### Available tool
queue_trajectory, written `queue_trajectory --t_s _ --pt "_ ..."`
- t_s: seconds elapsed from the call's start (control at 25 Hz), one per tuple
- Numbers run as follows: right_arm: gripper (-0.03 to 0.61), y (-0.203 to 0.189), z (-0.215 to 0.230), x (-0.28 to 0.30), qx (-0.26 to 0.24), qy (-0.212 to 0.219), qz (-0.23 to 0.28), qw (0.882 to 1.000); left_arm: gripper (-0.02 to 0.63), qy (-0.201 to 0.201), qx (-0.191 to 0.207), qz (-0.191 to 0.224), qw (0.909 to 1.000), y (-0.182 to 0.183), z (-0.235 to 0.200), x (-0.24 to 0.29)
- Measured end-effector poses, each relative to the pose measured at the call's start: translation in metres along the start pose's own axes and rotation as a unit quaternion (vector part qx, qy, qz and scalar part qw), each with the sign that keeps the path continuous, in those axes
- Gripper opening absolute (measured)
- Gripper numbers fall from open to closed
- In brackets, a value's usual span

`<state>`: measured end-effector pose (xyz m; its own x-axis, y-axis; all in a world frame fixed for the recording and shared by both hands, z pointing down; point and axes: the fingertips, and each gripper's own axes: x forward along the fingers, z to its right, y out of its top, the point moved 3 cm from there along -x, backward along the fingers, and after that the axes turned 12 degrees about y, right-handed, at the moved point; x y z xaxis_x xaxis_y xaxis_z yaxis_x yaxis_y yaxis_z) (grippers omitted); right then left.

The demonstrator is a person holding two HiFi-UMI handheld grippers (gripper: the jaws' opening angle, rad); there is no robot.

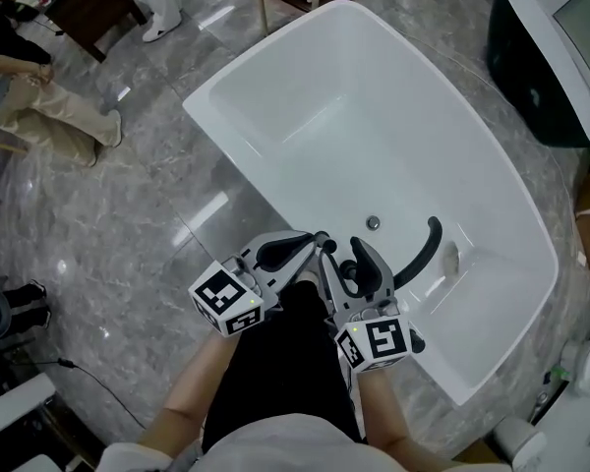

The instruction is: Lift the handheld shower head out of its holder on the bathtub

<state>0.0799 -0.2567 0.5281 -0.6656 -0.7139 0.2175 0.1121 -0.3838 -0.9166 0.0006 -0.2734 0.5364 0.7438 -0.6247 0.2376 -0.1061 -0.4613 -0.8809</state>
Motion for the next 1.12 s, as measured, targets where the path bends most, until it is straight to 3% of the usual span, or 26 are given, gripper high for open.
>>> queue_trajectory --t_s 0.52,0.76,1.12 --pt "0.209 -0.063 0.015 0.027 0.016 -0.049 -0.022 0.998 0.020 -0.001 -0.029 -0.020 0.9994 -0.064 -0.037 0.010" --pt "0.207 -0.095 0.024 0.045 -0.044 -0.081 -0.050 0.995 0.020 0.012 -0.053 -0.015 0.9984 -0.094 -0.060 0.021" --pt "0.207 -0.144 0.051 0.059 -0.049 -0.145 -0.082 0.985 0.020 0.015 -0.071 -0.033 0.9968 -0.136 -0.093 0.034"
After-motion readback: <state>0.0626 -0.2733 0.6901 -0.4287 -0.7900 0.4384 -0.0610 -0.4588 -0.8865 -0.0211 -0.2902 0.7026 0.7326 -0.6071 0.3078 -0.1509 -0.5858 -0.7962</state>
